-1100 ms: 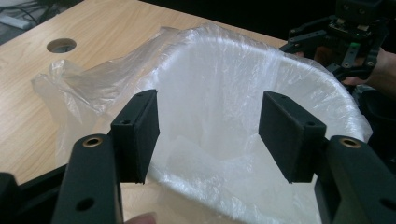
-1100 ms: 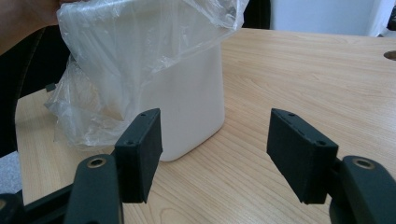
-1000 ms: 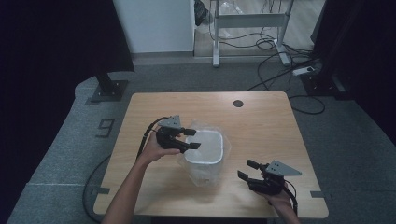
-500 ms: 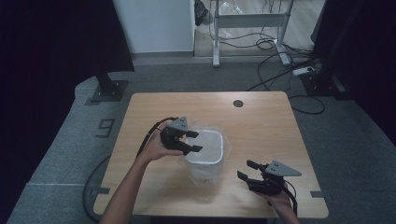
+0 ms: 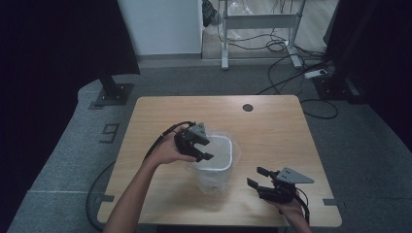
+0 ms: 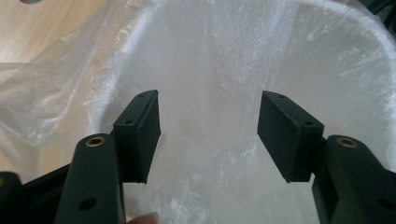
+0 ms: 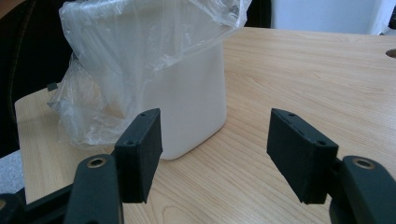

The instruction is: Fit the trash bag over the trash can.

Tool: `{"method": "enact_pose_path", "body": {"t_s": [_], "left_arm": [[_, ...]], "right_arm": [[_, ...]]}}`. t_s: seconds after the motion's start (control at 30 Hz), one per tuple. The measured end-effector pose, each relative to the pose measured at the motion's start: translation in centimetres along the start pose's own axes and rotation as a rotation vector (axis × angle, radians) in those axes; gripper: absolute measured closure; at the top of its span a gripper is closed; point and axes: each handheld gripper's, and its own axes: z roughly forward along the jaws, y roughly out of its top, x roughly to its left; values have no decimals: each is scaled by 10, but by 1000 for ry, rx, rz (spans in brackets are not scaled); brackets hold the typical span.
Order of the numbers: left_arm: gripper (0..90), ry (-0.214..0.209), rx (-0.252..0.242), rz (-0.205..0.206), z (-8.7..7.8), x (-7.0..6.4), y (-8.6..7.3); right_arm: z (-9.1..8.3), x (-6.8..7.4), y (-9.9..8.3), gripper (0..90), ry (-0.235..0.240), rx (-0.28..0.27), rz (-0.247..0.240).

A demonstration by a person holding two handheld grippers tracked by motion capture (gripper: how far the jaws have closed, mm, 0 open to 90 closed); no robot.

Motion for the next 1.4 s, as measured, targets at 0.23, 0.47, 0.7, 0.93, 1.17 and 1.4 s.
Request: {"method": "enact_pose_path", "body": {"t_s": [0.23, 0.47, 0.7, 0.93, 1.17, 1.4], "left_arm": [[393, -15, 36, 1, 7, 2, 4], [398, -28, 80, -5, 10, 5, 8], [391, -47, 121, -11, 14, 8, 15], [381, -57, 168, -15, 21, 9, 23], [373, -57, 187, -16, 25, 9, 24], [370, -40, 190, -14, 26, 6, 24]], "right_arm": [[0, 0, -1, 354, 2, 3, 5], [0, 0, -1, 354, 1, 4, 4], [0, 0, -1, 354, 2, 2, 4], [0, -1, -1, 353, 2, 4, 7], [-2, -3, -1, 352, 1, 1, 7], [-1, -2, -2, 352, 1, 4, 7]]}}
